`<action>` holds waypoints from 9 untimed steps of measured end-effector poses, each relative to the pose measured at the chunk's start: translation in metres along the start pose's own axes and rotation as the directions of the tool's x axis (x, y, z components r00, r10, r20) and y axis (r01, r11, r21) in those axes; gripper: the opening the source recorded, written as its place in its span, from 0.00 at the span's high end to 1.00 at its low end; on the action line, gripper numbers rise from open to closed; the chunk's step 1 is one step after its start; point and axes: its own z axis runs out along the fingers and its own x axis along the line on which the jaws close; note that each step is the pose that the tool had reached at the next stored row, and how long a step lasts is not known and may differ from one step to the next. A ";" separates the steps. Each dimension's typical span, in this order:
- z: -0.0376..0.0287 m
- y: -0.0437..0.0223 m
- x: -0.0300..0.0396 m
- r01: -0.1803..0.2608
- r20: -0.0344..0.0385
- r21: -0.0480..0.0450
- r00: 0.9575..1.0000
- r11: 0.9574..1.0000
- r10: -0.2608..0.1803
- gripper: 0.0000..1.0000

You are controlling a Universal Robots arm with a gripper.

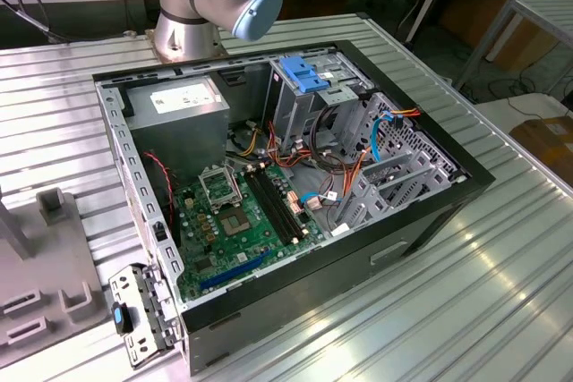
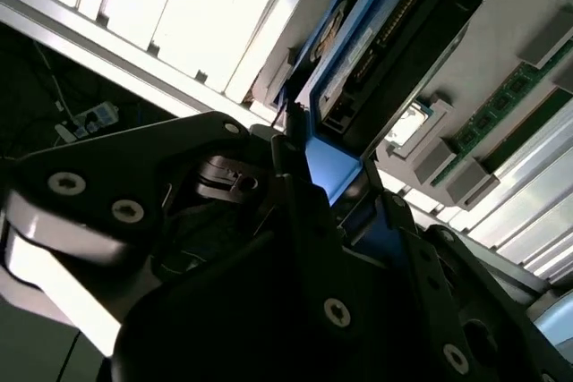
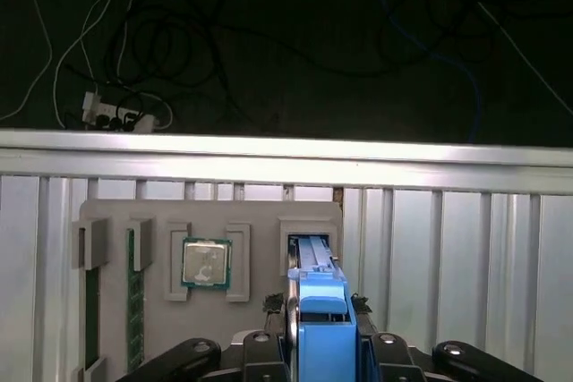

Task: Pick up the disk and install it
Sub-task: 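Pick up the disk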

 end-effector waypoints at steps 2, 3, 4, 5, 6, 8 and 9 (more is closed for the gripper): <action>0.0000 0.0000 0.0000 0.005 0.000 0.000 1.000 1.000 -0.005 0.63; 0.0000 0.0000 0.0000 0.007 0.000 0.000 1.000 1.000 -0.007 0.63; 0.0000 0.0000 0.0000 0.005 0.000 0.000 1.000 1.000 -0.005 0.63; 0.0001 0.0000 0.0000 0.003 0.000 0.000 1.000 1.000 -0.003 0.63; 0.0001 0.0000 0.0000 0.003 0.000 0.000 1.000 1.000 -0.003 0.63; 0.0001 0.0000 0.0000 0.002 0.000 0.000 1.000 1.000 -0.002 0.63; 0.0001 0.0000 0.0000 0.001 0.000 0.000 1.000 1.000 -0.001 0.63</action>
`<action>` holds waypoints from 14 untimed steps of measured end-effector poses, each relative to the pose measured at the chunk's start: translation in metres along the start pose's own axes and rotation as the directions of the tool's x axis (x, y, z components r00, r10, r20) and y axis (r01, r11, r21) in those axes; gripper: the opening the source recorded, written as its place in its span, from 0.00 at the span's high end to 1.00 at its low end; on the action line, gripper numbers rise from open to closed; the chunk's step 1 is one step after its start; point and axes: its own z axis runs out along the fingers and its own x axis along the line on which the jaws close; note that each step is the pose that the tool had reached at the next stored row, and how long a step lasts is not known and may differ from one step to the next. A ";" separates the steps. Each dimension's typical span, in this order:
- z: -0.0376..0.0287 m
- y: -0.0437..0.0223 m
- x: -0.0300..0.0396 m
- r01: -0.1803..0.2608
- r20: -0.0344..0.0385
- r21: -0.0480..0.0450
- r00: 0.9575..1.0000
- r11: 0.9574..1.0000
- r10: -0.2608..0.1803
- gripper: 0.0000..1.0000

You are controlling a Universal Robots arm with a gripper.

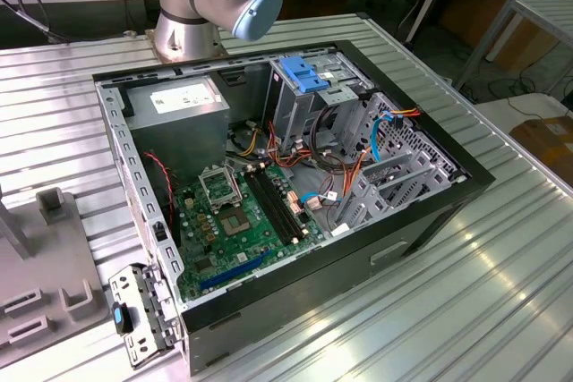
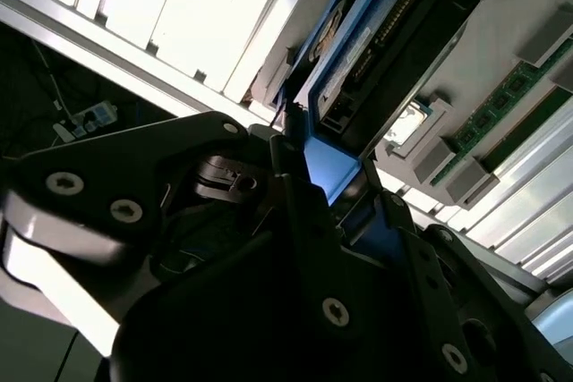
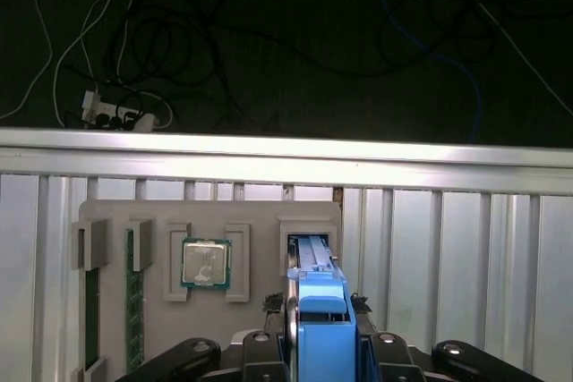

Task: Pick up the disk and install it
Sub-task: 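Pick up the disk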

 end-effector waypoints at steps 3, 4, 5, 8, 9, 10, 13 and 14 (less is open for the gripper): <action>0.0000 0.0000 0.0000 0.000 0.000 0.000 1.000 1.000 0.000 0.63; 0.0000 0.0000 0.0000 0.000 0.000 0.000 1.000 1.000 0.000 0.63; 0.0000 0.0000 0.0000 0.000 0.000 0.000 1.000 1.000 0.000 0.63; 0.0000 0.0000 0.0000 0.000 0.000 0.000 1.000 1.000 0.000 0.63; 0.0000 0.0000 0.0000 0.000 0.000 0.000 1.000 1.000 0.000 0.63; 0.0000 0.0000 0.0000 0.000 0.000 0.000 1.000 1.000 0.000 0.63; 0.0001 0.0000 -0.0001 0.000 0.000 0.001 1.000 1.000 0.000 0.63; 0.0000 0.0000 -0.0001 0.000 0.000 0.001 1.000 1.000 0.000 0.63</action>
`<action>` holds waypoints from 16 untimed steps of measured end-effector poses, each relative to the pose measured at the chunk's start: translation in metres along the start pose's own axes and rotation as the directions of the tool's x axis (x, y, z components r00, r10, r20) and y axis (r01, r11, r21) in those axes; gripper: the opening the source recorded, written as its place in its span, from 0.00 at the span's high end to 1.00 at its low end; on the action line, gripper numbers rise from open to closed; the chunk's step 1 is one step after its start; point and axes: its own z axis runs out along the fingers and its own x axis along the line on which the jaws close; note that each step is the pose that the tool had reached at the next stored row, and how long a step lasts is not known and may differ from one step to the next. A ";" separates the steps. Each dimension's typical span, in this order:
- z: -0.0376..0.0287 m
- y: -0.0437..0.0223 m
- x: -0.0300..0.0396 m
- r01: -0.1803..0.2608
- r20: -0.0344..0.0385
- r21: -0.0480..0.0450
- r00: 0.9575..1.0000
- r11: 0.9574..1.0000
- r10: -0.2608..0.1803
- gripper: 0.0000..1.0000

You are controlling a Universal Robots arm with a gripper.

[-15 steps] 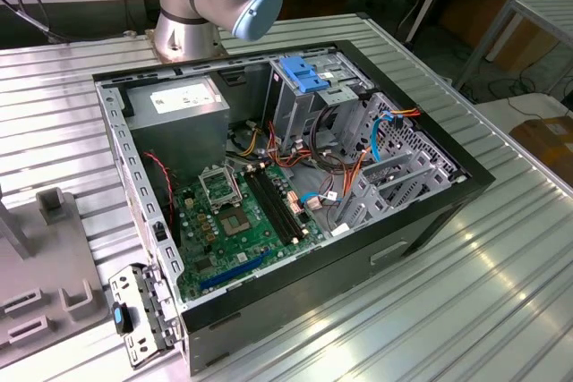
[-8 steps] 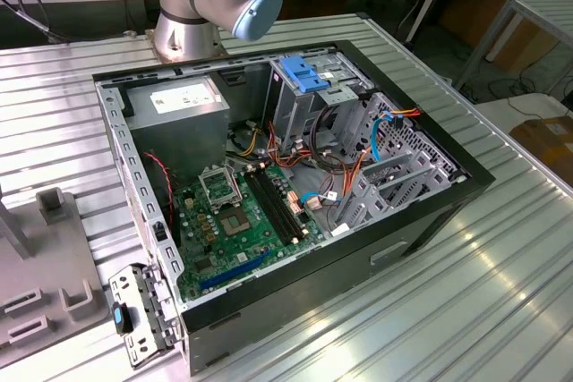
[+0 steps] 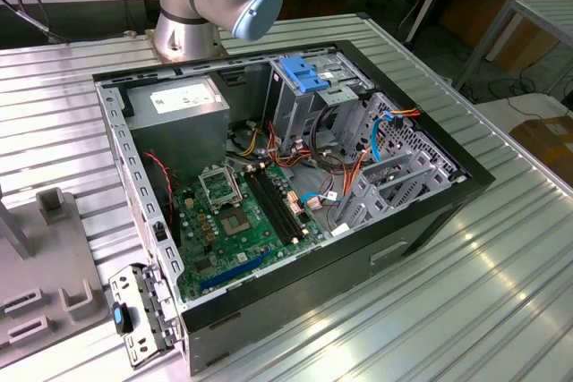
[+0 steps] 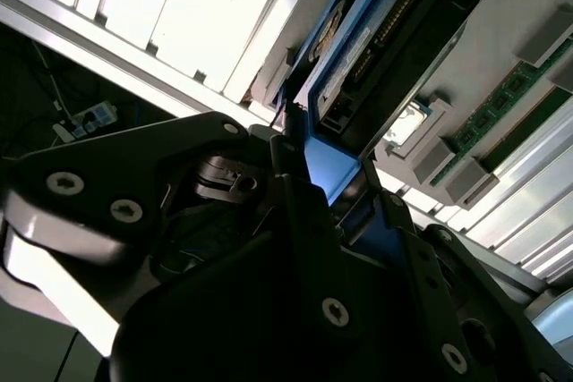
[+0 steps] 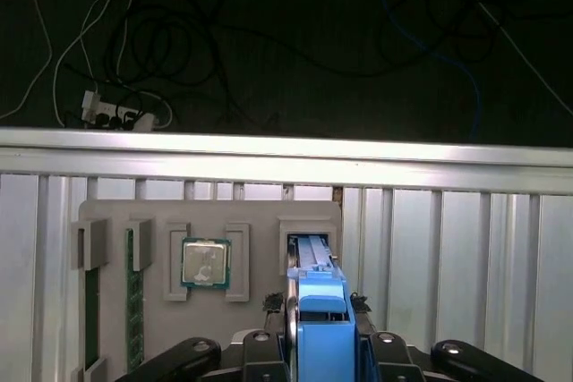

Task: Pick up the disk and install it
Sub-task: 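Pick up the disk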

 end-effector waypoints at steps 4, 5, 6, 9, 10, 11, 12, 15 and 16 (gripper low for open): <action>-0.0056 0.0000 0.0001 0.000 0.000 0.000 1.000 1.000 0.000 0.63; -0.0084 0.0000 0.0001 0.000 0.000 0.000 1.000 1.000 0.000 0.63; -0.0124 0.0000 0.0001 0.000 0.000 0.000 1.000 1.000 0.000 0.63; -0.0315 -0.0001 0.0003 0.000 0.000 0.000 1.000 1.000 0.000 0.63; -0.0379 -0.0001 0.0003 0.000 0.000 0.001 1.000 1.000 0.000 0.63; -0.0417 -0.0002 0.0004 0.000 0.000 0.001 1.000 1.000 0.000 0.63; -0.0446 -0.0001 0.0004 0.000 0.000 0.001 1.000 1.000 0.000 0.63; -0.0635 -0.0002 0.0006 0.000 -0.001 0.002 1.000 1.000 0.000 0.63; -0.0696 -0.0003 0.0006 0.000 -0.001 0.002 1.000 1.000 0.000 0.63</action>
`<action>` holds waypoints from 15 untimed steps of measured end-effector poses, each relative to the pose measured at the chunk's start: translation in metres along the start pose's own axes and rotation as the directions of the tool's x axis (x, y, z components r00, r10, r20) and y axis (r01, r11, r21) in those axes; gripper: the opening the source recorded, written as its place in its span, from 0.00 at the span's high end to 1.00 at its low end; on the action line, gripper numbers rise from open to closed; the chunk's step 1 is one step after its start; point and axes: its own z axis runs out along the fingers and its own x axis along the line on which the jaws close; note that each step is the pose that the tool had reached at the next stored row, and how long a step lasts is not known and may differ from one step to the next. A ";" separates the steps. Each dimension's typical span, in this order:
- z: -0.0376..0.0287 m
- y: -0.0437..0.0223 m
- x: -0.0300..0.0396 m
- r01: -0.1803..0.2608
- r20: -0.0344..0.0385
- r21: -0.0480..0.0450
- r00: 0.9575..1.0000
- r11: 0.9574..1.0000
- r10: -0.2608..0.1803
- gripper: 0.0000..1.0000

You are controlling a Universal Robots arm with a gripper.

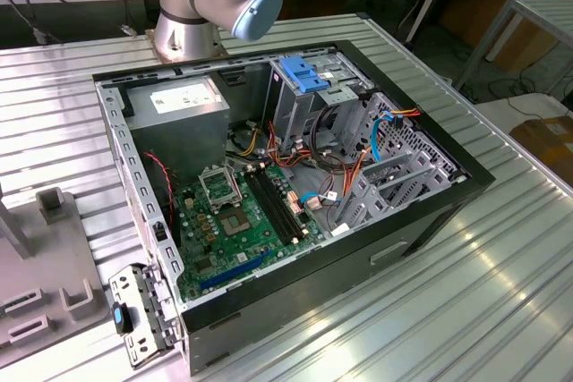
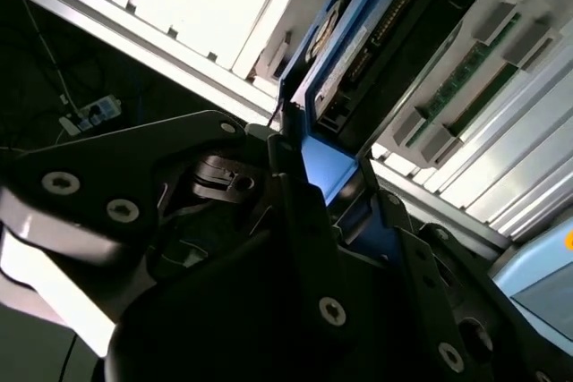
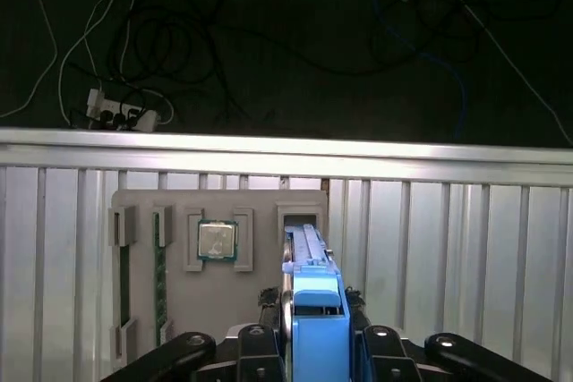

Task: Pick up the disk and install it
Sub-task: 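Pick up the disk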

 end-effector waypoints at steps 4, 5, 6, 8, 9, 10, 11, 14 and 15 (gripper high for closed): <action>-0.0365 -0.0002 0.0003 0.000 -0.001 0.000 1.000 1.000 0.000 0.63; -0.0453 -0.0003 0.0004 0.000 -0.001 0.001 1.000 1.000 0.000 0.63; -0.0536 -0.0003 0.0005 0.000 -0.001 0.000 1.000 1.000 0.000 0.63; -0.0641 -0.0004 0.0006 0.000 -0.001 0.000 1.000 1.000 0.000 0.63; -0.0716 -0.0004 0.0006 0.000 -0.001 0.001 1.000 1.000 0.000 0.63; -0.0788 -0.0005 0.0007 0.000 -0.001 0.000 1.000 1.000 0.000 0.63; -0.0835 -0.0005 0.0008 0.000 -0.002 0.000 1.000 1.000 0.000 0.63; -0.1064 -0.0006 0.0010 0.000 -0.003 0.000 1.000 1.000 0.000 0.63; -0.1136 -0.0007 0.0010 0.000 -0.004 0.000 1.000 1.000 0.000 0.63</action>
